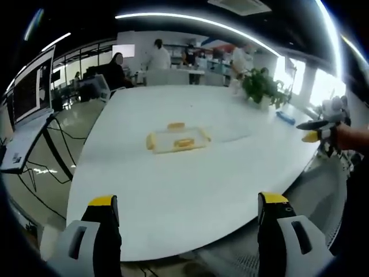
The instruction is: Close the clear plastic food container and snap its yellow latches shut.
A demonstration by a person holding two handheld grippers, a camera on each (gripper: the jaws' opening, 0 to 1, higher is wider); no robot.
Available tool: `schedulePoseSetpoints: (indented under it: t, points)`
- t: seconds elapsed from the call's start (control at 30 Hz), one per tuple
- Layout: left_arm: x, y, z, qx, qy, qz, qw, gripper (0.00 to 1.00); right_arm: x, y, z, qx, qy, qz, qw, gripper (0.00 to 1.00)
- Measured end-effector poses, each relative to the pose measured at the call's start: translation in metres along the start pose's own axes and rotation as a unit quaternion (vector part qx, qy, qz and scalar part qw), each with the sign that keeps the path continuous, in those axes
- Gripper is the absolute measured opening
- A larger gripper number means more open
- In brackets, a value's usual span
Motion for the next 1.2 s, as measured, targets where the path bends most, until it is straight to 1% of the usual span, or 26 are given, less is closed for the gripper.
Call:
schedulePoseSetpoints:
  t: [0.4,0.6,1.03,1.2]
  points:
    - [0.026,-0.002,-0.002,0.01,-0.005,-0.006,0.9999,0.99,0.016,-0.015,-0.003,0.009,-0.005,-0.004,0.9999,0.98]
    - [0.037,-0.006,-0.002,0.015,-0.008,-0.007,0.9998,0.98,0.018,-0.021,0.004,0.0,-0.008,-0.012,0.9999,0.98]
    - [0.054,-0.015,0.0,0.017,-0.017,-0.022,0.9995,0.98,0.028,-0.039,0.012,-0.001,-0.008,-0.012,0.9999,0.98]
    - [0.057,-0.018,-0.001,0.017,-0.016,-0.027,0.9994,0.98,0.031,-0.045,0.013,0.002,-0.006,-0.012,0.9999,0.98]
Point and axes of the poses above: the point that each gripper's makers call its tool centre point, and the gripper's own axes: y roughly backward along the fingers, x roughly to its left, z roughly out of its top, the point moved 8 cm from there along y, roughly backward along the fingers, and after that the axes turned 8 degrees about -y, right-handed, at the moved point
